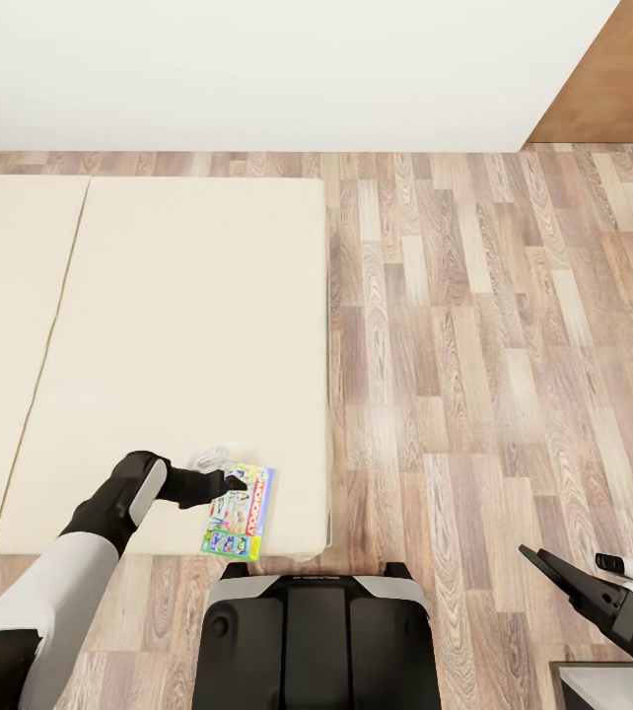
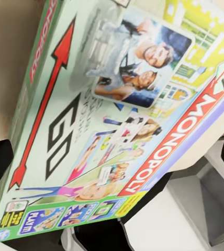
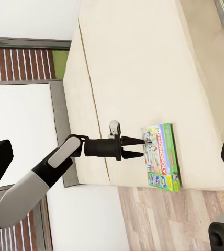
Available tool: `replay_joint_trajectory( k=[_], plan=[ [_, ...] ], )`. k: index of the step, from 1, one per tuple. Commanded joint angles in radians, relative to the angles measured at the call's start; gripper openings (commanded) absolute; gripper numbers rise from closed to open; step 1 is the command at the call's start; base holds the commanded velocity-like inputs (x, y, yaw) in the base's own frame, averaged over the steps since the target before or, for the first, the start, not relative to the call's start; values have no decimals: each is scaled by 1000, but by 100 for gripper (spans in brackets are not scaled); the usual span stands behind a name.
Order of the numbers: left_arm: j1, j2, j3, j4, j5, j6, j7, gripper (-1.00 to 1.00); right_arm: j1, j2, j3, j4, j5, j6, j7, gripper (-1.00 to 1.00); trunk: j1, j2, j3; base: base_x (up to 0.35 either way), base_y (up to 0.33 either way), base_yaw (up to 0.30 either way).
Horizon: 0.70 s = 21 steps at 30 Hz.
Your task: Put all the toys in the child's room - the three board games (two on the bed and one on the table), the two jigsaw puzzles on the table, and the tennis ball on the table - inside the toy box on the table in the child's room.
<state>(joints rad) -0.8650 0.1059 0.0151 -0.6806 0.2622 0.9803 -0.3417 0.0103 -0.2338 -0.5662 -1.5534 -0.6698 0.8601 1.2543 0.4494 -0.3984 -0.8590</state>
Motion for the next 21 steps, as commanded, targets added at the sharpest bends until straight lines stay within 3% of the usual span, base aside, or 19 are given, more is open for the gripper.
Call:
replay_joint_trajectory(
  k=[1, 5, 13, 21],
  plan=[
    [0, 0, 2, -1, -4, 4, -6, 100, 0, 0, 0, -1, -5, 7, -1, 100, 1, -2, -1, 0, 0, 0],
    [0, -1, 2, -1, -3, 3, -11, 100, 0, -1, 0, -1, -5, 7, -1, 100, 1, -2, -1, 0, 0, 0],
    [0, 0, -1, 1, -6, 2, -99, 100, 0, -1, 0, -1, -5, 7, 0, 100, 1, -2, -1, 0, 0, 0],
    [0, 0, 0, 1, -5, 2, -111, 100, 0, -1, 0, -1, -6, 7, 0, 100, 1, -2, -1, 0, 0, 0]
  ],
)
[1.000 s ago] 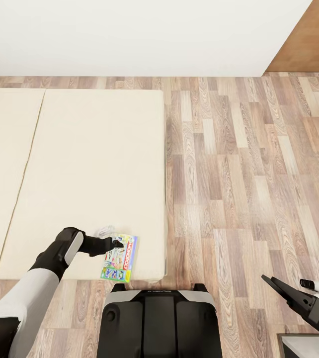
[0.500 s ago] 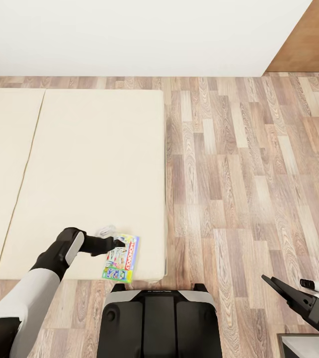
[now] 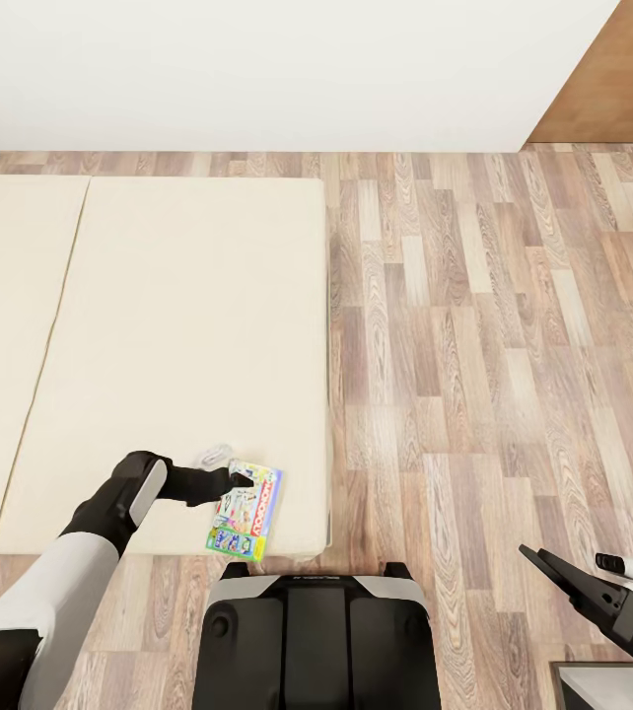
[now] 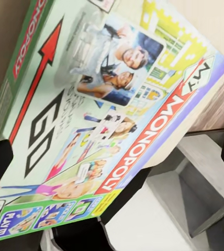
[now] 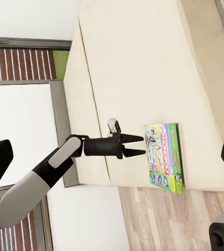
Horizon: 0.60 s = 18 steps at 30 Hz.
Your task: Put all the toys in the child's room - the three board games (two on the bed and one on the table), the two jigsaw puzzles on the table, and the tennis ball on the table - inside the toy box on the table in the child's room.
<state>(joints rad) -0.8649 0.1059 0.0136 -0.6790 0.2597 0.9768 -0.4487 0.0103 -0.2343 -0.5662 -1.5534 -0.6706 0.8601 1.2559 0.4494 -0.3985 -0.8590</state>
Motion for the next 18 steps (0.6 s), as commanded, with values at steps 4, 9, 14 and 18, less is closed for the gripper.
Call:
replay_joint_trajectory(
  k=[4, 9, 14, 18],
  plan=[
    [0, 0, 2, -1, -2, 6, -5, 100, 0, 0, 0, -1, -5, 7, -1, 100, 1, -2, -1, 0, -4, 0],
    [0, 0, 2, -1, -2, 6, -5, 100, 0, 0, 0, -1, -6, 7, -1, 100, 1, -2, -1, 0, -138, 0],
    [0, 0, 2, -1, -2, 6, -5, 100, 0, 0, 0, -1, -6, 7, -1, 100, 1, -2, -1, 0, -163, 0],
    [0, 0, 2, -1, -2, 6, -5, 100, 0, 0, -1, -1, -6, 7, -1, 100, 1, -2, -1, 0, -54, 0]
  ],
)
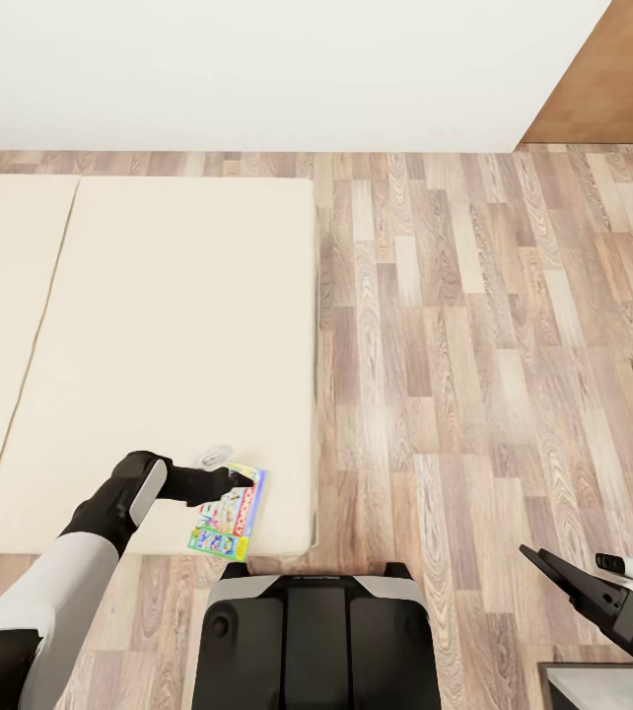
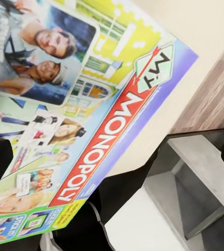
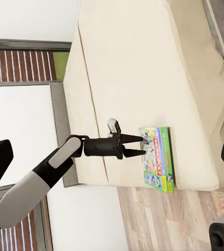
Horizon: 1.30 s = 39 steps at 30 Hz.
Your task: Put all the toys in the child's room - the three board games (two on the bed and one on the table), the two jigsaw puzzles on the table, and the tennis ball on the table - inside the toy box on the table in the child's room.
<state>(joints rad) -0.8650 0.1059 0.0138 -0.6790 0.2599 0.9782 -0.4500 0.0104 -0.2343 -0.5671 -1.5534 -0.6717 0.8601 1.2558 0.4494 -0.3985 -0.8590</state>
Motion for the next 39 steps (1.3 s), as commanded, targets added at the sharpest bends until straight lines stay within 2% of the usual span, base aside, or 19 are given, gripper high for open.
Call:
replay_joint_trajectory(
  k=[1, 18, 30, 39],
  plan=[
    [0, 0, 1, -1, -2, 5, -4, 100, 0, 0, 0, 0, -5, 7, -1, 100, 1, -2, -1, 0, -30, 0],
    [0, 7, 0, -3, -2, 7, -9, 100, 0, 0, 0, 0, -3, 7, -1, 100, 1, -2, -1, 0, -5, 0],
    [0, 9, -3, -4, -5, 8, -88, 100, 0, 1, -2, 0, -5, 5, -1, 100, 1, -2, 4, 0, 0, 0],
    [0, 9, -5, -10, -5, 9, -99, 100, 0, 1, -5, 0, -4, 4, -1, 100, 1, -2, 17, 0, 0, 0]
  ],
)
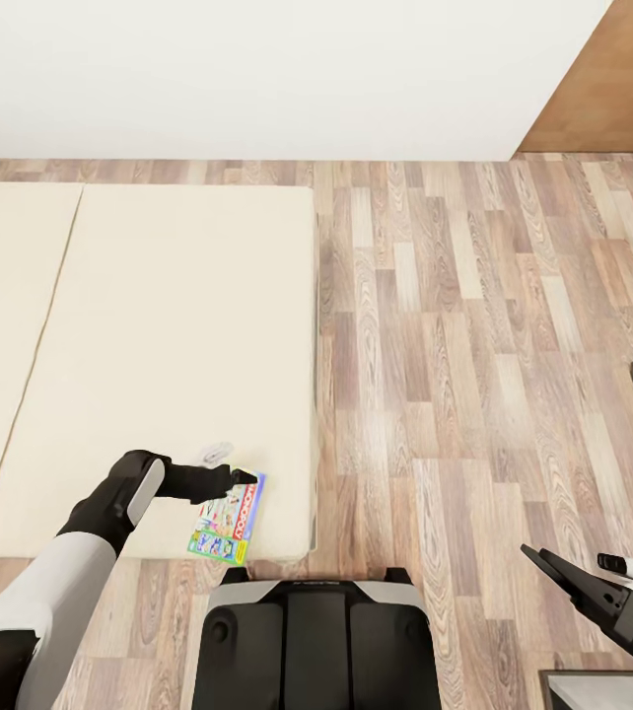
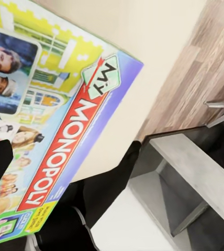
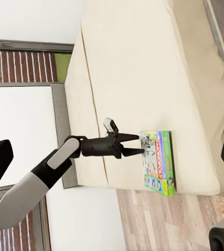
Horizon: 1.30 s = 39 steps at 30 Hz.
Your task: Put all the toys in the child's room - the three board games (two on the bed and one on the table), the two jigsaw puzzles on the table, and the tennis ball on the table - inside the toy box on the table in the child's room.
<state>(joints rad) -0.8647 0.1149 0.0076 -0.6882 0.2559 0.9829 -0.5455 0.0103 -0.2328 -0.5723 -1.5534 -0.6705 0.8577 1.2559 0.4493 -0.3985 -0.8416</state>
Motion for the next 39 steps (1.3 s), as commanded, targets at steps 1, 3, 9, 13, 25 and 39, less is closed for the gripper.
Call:
replay_joint_trajectory(
  k=[1, 3, 9, 13, 25, 39],
  plan=[
    [0, 0, 1, -1, -1, 5, -4, 100, 0, 0, 0, -1, -5, 6, -1, 100, 1, -2, 0, 0, 0, 0],
    [0, 0, 0, -2, -1, 5, -5, 100, 0, 0, 0, -1, -5, 7, -1, 100, 1, -2, 1, 0, 0, 0],
    [0, 0, 0, -4, -1, 6, -6, 100, 0, 0, -1, -1, -4, 7, -1, 100, 1, -2, 3, 0, 0, 0],
    [-1, 0, 0, -5, -1, 6, -7, 100, 0, -1, -1, -1, -4, 8, -1, 100, 1, -2, 3, 0, 0, 0],
    [0, 0, 0, -5, -1, 6, -7, 100, 0, -2, -1, -1, -4, 9, -1, 100, 1, -2, 3, 0, 0, 0],
    [2, 5, 3, -83, -3, 35, -7, 100, 0, -1, -1, -1, -3, 9, -1, 100, 1, -2, 3, 0, 0, 0]
  ],
)
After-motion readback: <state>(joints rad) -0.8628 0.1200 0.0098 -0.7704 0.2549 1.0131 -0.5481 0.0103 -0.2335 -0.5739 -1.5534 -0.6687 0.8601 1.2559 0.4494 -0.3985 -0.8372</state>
